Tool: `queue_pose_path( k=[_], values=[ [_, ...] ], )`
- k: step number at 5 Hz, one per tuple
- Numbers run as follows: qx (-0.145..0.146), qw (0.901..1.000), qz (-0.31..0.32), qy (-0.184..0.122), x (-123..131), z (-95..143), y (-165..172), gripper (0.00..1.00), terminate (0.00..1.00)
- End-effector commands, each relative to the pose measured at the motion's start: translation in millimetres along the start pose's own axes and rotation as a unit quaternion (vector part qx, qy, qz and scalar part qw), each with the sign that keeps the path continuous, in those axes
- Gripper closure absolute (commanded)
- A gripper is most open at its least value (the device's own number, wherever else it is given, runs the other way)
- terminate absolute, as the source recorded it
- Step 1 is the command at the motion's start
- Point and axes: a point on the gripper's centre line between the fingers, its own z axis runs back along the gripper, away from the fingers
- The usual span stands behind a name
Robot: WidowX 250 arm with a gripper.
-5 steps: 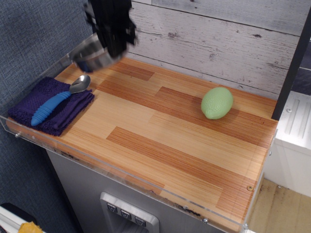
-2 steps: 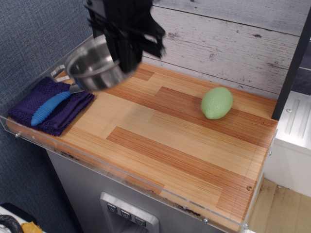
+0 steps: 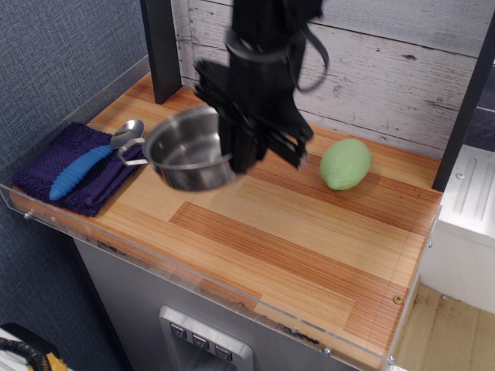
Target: Move the pot from the corner to edge of the table.
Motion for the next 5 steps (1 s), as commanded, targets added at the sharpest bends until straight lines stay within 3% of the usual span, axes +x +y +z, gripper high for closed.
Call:
queue_pose_path(
  k=[1, 5],
  values=[
    [-0.012, 0.9976, -0.068, 0.003, 12, -16, -36, 1.00, 0.00],
    [-0.036, 0.9812, -0.188, 0.022, 6, -26, -88, 1.00, 0.00]
  ],
)
